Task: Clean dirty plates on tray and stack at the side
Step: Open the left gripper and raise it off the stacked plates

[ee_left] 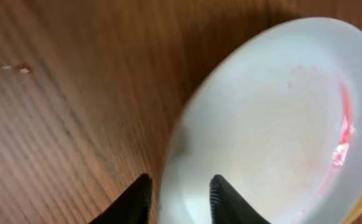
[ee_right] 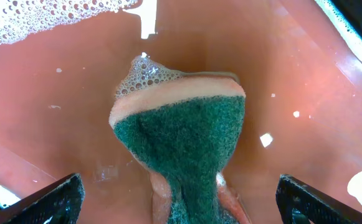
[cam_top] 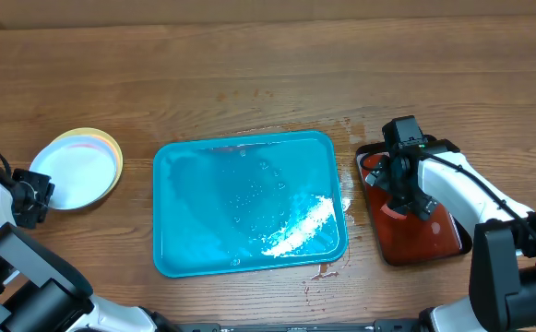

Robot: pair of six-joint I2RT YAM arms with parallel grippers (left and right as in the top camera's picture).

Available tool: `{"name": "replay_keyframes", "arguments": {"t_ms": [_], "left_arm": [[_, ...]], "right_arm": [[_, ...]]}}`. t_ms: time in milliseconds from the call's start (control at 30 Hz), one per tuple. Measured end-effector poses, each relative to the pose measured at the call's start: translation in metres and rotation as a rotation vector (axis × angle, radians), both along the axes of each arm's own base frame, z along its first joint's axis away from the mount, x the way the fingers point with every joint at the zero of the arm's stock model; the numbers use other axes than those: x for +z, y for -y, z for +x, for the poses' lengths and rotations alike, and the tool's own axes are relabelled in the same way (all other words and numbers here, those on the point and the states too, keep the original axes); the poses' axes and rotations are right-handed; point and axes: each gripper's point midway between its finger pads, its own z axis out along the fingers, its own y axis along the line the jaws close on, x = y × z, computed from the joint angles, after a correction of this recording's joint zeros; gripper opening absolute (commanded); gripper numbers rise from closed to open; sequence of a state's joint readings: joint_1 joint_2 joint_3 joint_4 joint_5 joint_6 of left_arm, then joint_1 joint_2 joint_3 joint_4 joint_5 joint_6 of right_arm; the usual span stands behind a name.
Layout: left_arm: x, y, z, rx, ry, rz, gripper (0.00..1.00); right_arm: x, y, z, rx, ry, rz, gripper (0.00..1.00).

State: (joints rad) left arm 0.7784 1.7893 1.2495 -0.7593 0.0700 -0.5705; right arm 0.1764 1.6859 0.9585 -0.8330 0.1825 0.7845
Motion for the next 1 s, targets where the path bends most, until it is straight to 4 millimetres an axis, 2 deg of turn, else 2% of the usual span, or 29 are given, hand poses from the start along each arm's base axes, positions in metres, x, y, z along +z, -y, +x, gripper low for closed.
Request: {"name": "replay_keyframes", "arguments": {"t_ms": [300, 567, 667, 767, 833, 933, 967, 1000], "left_arm": [[0.004, 0.016, 0.027, -0.114, 0.056, 0.009, 0.29], [0.006, 0.028, 0.039, -0.164, 0.105, -0.028, 0.2], [0.015, 0.037, 0.05, -0.226, 0.164, -0.062, 0.19], [0.039, 0.043, 0.065, -0.313, 0.224, -0.046, 0.21], [0.063, 0.047, 0.071, -0.367, 0.253, -0.006, 0.22], [0.117, 0.061, 0.08, -0.451, 0.329, 0.103, 0.24], [0.146, 0.07, 0.084, -0.491, 0.377, 0.164, 0.25], [0.163, 0.074, 0.085, -0.514, 0.405, 0.203, 0.25]], "right_arm": [[0.0, 0.0, 0.0, 0.0, 0.0, 0.0, 1.0], [0.0, 0.0, 0.0, 0.0, 0.0, 0.0, 1.0], [0.0, 0.0, 0.0, 0.0, 0.0, 0.0, 1.0], [0.0, 0.0, 0.0, 0.0, 0.0, 0.0, 1.0], [0.0, 0.0, 0.0, 0.0, 0.0, 0.0, 1.0], [0.0, 0.0, 0.0, 0.0, 0.0, 0.0, 1.0], [0.0, 0.0, 0.0, -0.001, 0.0, 0.0, 1.0], [0.0, 0.0, 0.0, 0.0, 0.0, 0.0, 1.0]]}}
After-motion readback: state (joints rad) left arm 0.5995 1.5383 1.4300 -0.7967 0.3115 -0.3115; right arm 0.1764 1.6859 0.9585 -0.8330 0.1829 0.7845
